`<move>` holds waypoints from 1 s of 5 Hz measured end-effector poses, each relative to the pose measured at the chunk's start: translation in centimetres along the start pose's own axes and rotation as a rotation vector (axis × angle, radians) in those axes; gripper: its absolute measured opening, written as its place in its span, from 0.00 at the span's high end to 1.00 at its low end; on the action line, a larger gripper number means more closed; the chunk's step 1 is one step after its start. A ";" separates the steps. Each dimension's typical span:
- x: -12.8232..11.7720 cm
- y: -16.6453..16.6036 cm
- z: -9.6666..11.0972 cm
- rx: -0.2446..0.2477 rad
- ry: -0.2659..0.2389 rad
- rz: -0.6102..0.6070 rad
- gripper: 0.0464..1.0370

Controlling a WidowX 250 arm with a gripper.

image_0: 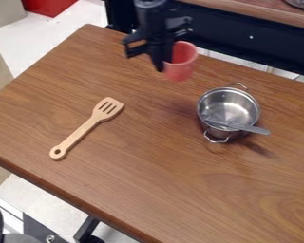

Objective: Take the pink cup from the silver pot and put it in the left side

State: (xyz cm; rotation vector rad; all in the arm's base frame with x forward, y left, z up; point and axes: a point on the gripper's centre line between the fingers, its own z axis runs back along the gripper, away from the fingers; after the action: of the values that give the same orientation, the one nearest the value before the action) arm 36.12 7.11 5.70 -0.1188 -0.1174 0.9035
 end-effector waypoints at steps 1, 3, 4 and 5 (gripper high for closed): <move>2.7 2.4 0.1 0.007 -0.060 -0.017 0.99; 6.6 6.6 -4.6 0.063 -0.141 0.069 0.99; 7.1 7.1 -5.7 0.080 -0.174 0.058 0.99; 6.9 6.9 -6.2 0.081 -0.143 0.070 0.99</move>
State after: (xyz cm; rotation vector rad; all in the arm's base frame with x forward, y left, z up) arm 35.92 16.47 -1.11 0.0167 -0.2102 0.9850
